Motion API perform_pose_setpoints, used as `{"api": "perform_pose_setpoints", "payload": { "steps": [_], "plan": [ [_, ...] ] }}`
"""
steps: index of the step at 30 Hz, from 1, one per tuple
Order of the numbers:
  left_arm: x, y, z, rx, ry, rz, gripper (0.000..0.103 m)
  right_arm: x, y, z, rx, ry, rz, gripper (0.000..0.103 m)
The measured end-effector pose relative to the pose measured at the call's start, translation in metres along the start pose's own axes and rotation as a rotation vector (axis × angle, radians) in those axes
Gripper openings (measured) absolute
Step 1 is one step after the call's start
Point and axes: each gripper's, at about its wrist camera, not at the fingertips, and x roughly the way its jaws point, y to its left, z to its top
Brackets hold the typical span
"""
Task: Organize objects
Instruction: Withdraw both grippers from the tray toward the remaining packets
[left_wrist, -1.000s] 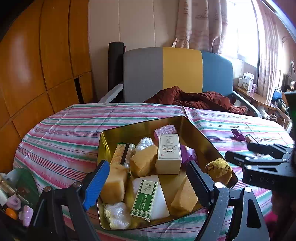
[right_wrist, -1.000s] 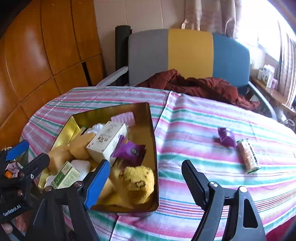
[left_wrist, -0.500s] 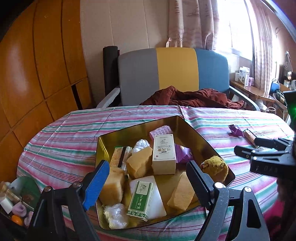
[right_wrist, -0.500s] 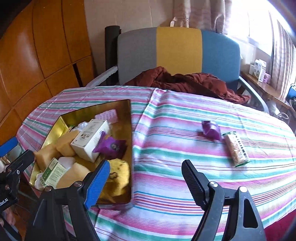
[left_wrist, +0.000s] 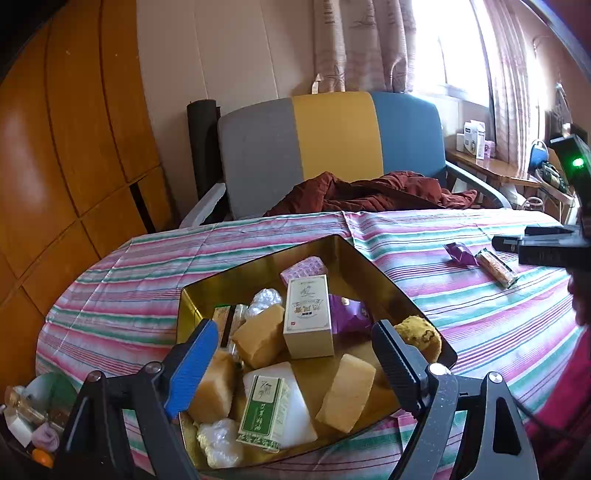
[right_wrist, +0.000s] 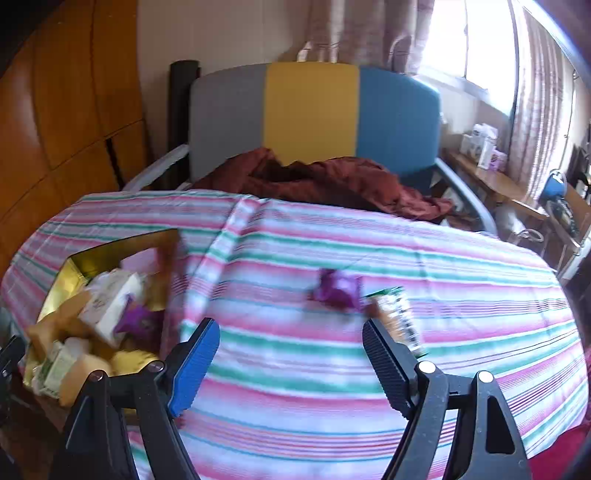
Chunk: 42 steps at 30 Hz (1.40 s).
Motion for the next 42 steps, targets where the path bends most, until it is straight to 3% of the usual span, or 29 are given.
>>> {"api": "perform_pose_setpoints", "payload": {
  "steps": [11, 20, 22, 32, 38, 42],
  "plan": [
    [0.007, -0.025, 0.012, 0.066, -0.001, -0.022, 0.086, 0.032, -0.067, 0.029, 0.047, -0.014, -0.114, 0.081],
    [0.020, -0.053, 0.027, 0.134, 0.011, -0.045, 0.086, 0.084, -0.122, 0.005, 0.182, 0.137, -0.103, 0.081],
    [0.024, -0.061, 0.032, 0.145, 0.014, -0.060, 0.086, 0.083, -0.128, 0.004, 0.210, 0.130, -0.090, 0.081],
    [0.059, -0.114, 0.065, 0.136, 0.071, -0.221, 0.086, 0.097, -0.174, -0.013, 0.413, 0.260, -0.150, 0.081],
    [0.097, -0.157, 0.082, 0.094, 0.170, -0.348, 0.086, 0.098, -0.175, -0.012, 0.419, 0.273, -0.128, 0.081],
    [0.130, -0.186, 0.092, 0.097, 0.225, -0.347, 0.080, 0.101, -0.178, -0.013, 0.430, 0.290, -0.127, 0.081]
  ]
}}
